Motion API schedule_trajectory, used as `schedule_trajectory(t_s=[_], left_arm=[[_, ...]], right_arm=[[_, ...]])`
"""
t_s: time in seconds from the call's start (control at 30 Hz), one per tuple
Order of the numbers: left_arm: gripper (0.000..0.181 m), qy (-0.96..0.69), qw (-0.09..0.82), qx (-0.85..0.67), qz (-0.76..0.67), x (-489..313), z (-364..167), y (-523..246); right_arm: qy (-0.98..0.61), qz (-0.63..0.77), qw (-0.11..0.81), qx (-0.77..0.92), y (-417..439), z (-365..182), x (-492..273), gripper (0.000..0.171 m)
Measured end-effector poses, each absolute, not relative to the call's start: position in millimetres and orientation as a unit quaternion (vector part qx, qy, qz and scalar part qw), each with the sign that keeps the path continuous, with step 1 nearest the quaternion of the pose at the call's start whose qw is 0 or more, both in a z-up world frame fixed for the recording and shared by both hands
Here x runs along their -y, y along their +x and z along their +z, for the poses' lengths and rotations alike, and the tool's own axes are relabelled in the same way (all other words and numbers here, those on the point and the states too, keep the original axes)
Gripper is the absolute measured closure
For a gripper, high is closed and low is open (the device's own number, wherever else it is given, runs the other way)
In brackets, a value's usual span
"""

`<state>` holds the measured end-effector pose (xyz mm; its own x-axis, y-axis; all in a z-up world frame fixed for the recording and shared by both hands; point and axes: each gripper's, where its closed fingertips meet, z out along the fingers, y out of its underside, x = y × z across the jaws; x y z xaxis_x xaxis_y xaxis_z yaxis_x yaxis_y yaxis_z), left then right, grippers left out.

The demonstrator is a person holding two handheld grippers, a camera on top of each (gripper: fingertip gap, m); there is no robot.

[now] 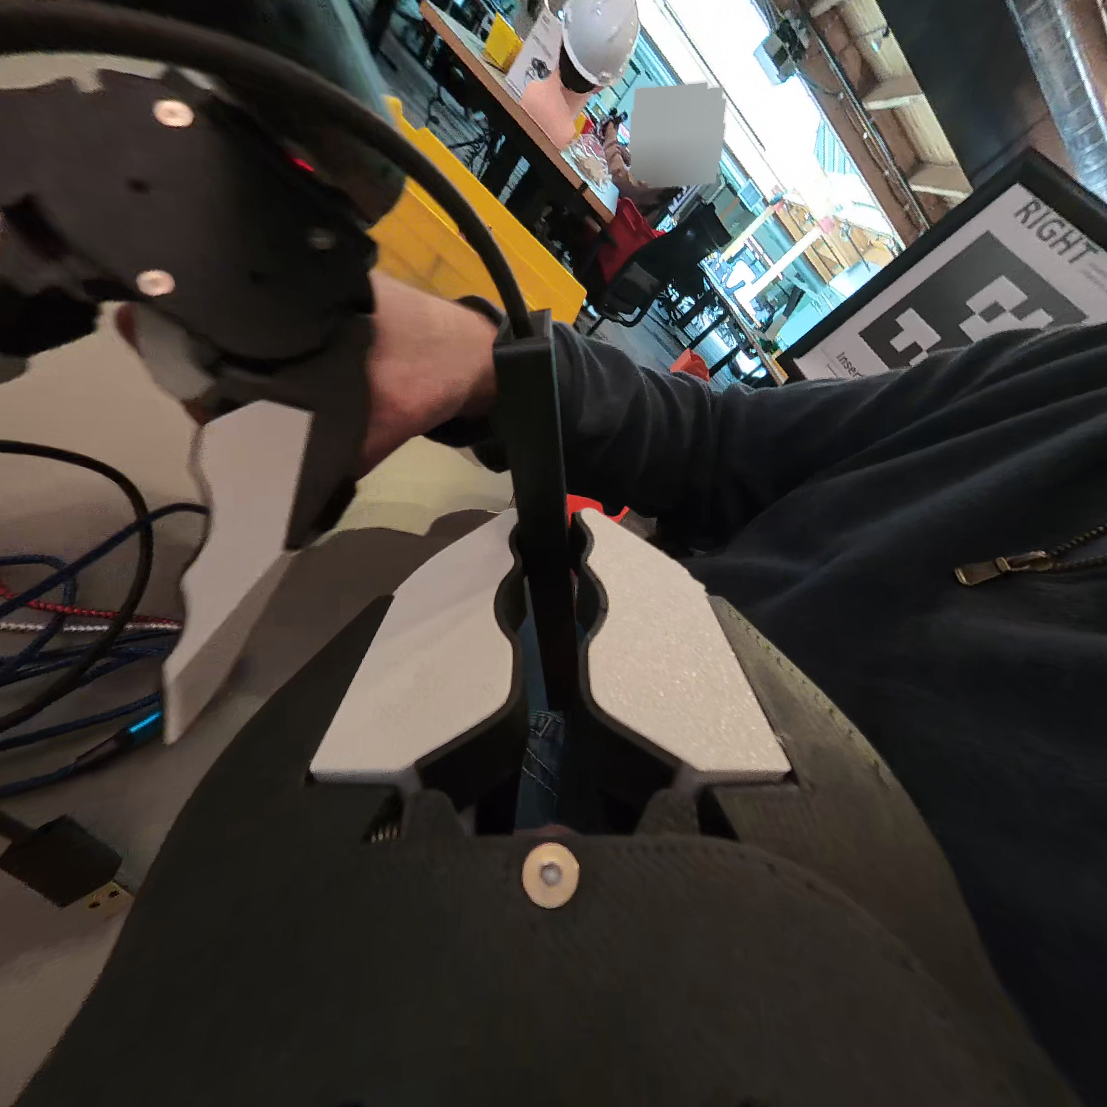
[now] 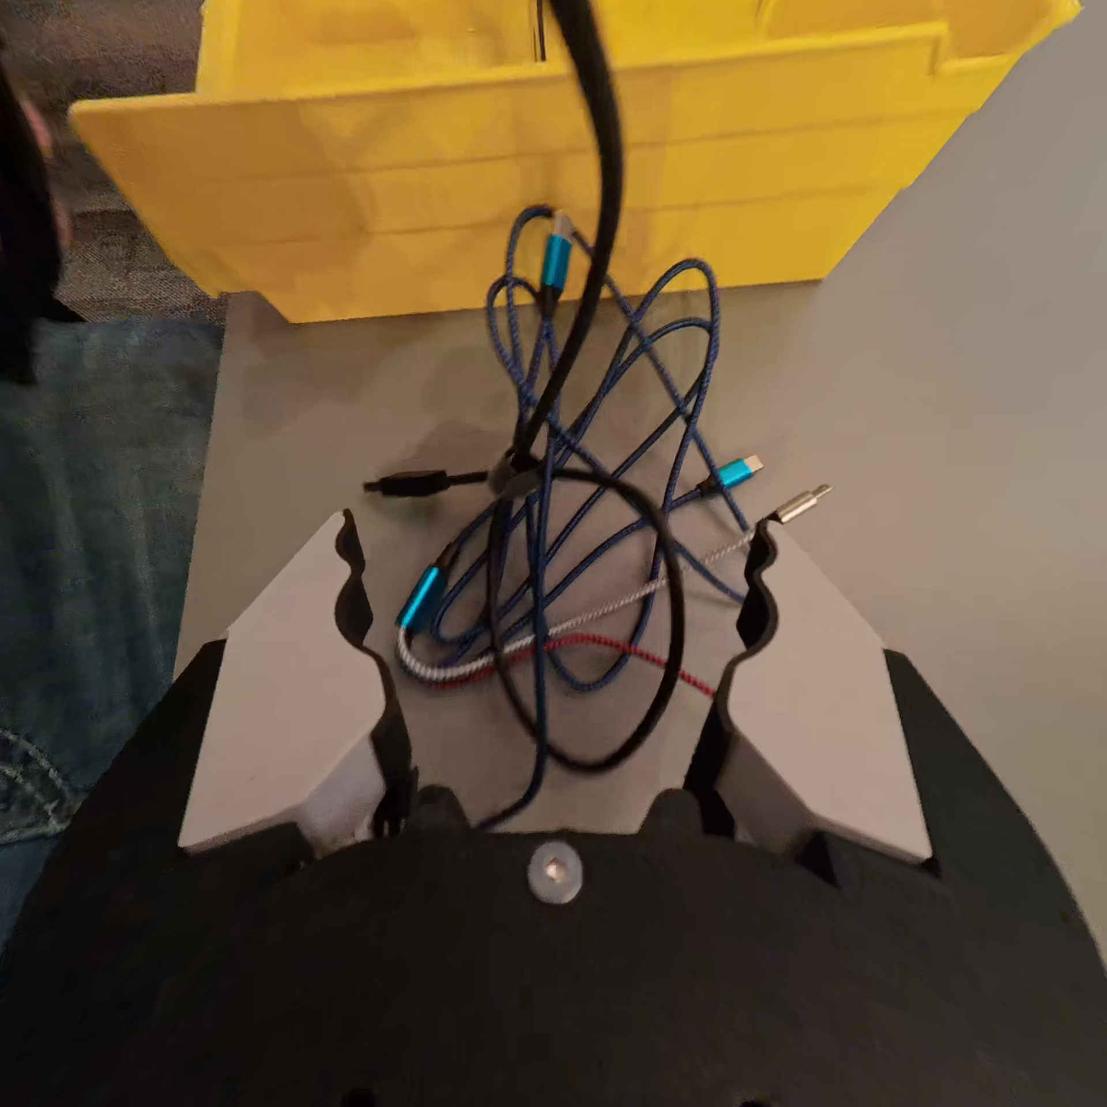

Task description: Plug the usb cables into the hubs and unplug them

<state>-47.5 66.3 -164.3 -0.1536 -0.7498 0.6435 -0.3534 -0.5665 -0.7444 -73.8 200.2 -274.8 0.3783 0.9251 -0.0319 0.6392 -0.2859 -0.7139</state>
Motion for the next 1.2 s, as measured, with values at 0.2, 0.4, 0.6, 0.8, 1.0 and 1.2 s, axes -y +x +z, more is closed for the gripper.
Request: schedule_trajectory(t_s=[0.2, 0.4, 0.6, 0.8, 1.0, 1.2], left_arm=[[0.169, -0.604, 0.156, -0.458, -0.633, -54, -157, -50], [0.169, -0.565, 0.200, -0.468, -0.649, -56, -128, -61], [0.168, -0.554, 0.251, -0.456, -0.649, -74, -103, -76], [0.169, -0.564, 0.283, -0.411, -0.658, -106, -90, -88], [0.170, -0.569, 0.325, -0.402, -0.640, -130, -71, -86], [0.170, -0.565, 0.313, -0.428, -0.632, -129, -69, -61]], right_arm=[[-0.787, 0.188, 0.229, 0.542, -88, -329, -205, 0.067], [-0.786, 0.169, 0.243, 0.543, -62, -326, -215, 0.130], [-0.811, 0.167, 0.258, 0.497, -2, -321, -232, 0.136], [-0.798, 0.182, 0.242, 0.521, 29, -315, -213, 0.156], [-0.771, 0.192, 0.239, 0.559, 21, -307, -183, 0.167], [-0.753, 0.177, 0.228, 0.592, -5, -296, -162, 0.163]])
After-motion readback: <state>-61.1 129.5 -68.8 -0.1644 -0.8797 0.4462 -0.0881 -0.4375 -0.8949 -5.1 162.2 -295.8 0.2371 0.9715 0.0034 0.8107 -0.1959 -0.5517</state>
